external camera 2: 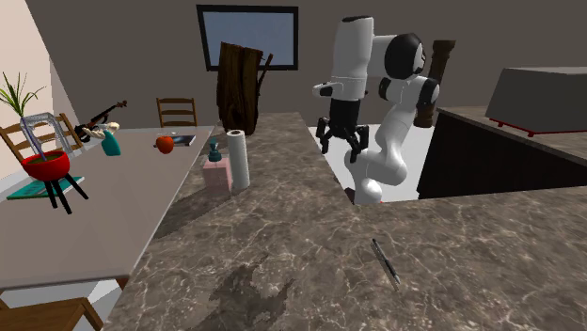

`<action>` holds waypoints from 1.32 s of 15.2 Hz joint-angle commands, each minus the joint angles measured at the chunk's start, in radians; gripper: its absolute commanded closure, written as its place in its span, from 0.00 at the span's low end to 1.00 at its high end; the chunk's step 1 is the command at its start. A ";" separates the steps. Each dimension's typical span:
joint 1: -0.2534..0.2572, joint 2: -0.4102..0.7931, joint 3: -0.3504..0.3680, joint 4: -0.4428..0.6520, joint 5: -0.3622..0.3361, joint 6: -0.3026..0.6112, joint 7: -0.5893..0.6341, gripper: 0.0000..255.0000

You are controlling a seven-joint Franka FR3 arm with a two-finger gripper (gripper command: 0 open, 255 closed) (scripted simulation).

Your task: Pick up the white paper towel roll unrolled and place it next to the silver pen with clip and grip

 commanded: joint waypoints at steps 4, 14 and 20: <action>-0.003 0.024 -0.074 0.020 -0.053 0.001 -0.113 0.00; 0.005 0.201 -0.308 0.181 -0.183 0.025 -0.488 0.00; 0.029 0.370 -0.447 0.350 -0.202 0.039 -0.718 0.00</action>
